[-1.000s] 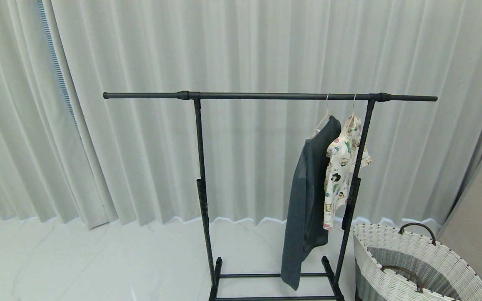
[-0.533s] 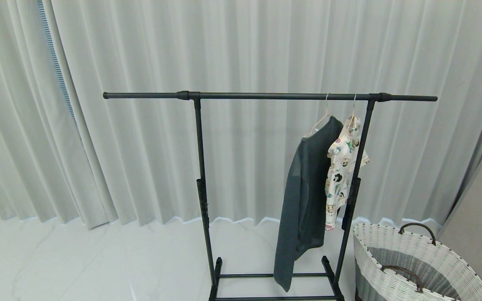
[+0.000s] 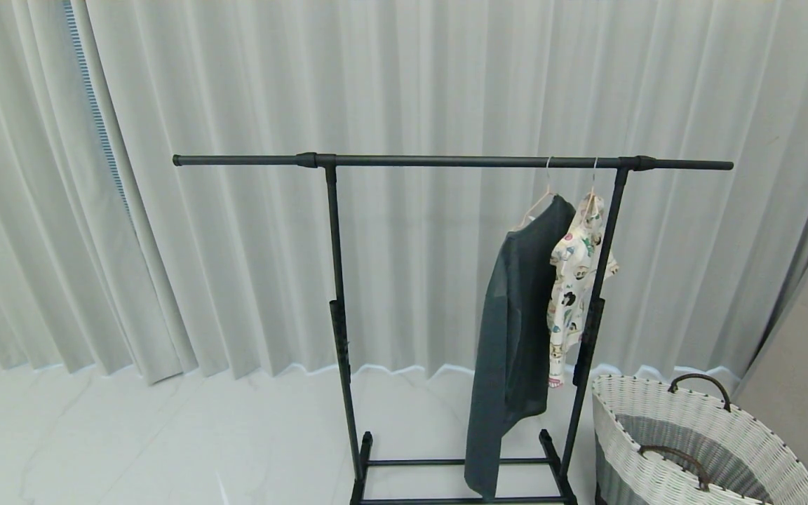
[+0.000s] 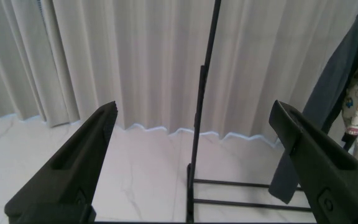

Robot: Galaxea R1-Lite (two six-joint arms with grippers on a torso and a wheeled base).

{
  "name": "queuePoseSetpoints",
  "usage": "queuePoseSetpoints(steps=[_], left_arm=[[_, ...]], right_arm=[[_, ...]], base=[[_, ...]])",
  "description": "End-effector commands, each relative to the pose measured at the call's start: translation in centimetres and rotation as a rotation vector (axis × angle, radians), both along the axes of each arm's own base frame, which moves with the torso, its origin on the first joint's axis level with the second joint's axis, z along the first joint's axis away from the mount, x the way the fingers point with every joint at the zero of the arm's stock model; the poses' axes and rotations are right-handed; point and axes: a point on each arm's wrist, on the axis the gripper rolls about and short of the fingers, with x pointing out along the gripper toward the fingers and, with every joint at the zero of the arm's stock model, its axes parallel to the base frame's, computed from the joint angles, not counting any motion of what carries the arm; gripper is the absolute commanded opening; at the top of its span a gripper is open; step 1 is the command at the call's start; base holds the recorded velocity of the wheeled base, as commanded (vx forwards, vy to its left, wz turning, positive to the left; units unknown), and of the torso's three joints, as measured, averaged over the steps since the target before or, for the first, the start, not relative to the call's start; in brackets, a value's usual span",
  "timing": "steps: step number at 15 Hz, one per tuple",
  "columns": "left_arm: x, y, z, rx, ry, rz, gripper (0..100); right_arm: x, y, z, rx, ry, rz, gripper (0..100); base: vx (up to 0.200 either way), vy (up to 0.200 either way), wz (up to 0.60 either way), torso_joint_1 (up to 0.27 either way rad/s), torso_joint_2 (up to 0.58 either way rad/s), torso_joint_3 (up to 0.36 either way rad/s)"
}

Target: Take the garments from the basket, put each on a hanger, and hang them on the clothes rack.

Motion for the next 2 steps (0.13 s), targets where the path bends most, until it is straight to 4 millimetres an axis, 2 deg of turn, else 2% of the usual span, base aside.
queuePoseSetpoints(steps=[1, 2], left_arm=[[0.0, 0.0, 0.0, 0.0, 0.0, 0.002, 100], [0.0, 0.0, 0.0, 0.001, 0.0, 0.0, 100]], right_arm=[[-0.01, 0.0, 0.0, -0.001, -0.001, 0.001, 100], [-0.01, 0.0, 0.0, -0.001, -0.001, 0.001, 100]], base=[[0.0, 0.0, 0.0, 0.0, 0.0, 0.0], [0.0, 0.0, 0.0, 0.0, 0.0, 0.0]])
